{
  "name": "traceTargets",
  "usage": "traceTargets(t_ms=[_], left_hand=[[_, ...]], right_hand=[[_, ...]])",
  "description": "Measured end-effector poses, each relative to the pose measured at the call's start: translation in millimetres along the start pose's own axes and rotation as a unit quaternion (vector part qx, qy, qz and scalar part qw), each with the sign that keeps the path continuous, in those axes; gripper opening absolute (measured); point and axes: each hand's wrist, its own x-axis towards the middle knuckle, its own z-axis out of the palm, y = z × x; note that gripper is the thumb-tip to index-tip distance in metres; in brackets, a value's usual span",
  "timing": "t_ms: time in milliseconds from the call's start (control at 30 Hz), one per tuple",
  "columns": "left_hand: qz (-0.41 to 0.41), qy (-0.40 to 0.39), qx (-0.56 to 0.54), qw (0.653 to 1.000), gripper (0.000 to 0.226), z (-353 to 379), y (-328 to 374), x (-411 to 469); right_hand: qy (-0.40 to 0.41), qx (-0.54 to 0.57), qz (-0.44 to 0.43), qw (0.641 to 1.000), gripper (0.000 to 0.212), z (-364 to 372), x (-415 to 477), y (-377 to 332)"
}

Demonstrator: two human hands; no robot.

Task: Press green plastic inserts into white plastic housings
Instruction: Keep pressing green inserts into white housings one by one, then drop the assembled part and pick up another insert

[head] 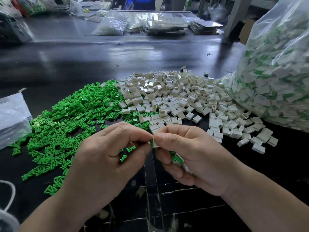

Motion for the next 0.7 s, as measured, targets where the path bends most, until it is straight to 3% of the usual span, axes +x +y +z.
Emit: traceTargets(t_ms=[367, 600, 700], left_hand=[[0.055, -0.029, 0.128, 0.99, 0.019, -3.1, -2.0, -0.7], [0.031, -0.028, 0.138, 0.99, 0.014, -3.9, -1.2, -0.2], [-0.029, -0.018, 0.094, 0.995, 0.012, -5.9, 3.8, 0.5]], right_hand=[[0.039, -0.057, 0.048, 0.996, 0.02, 5.7, -0.7, 2.4], [0.037, -0.043, 0.06, 0.997, 0.02, 7.3, -1.6, 0.2], [0.046, -0.039, 0.047, 0.997, 0.021, 6.4, -0.9, 0.1]])
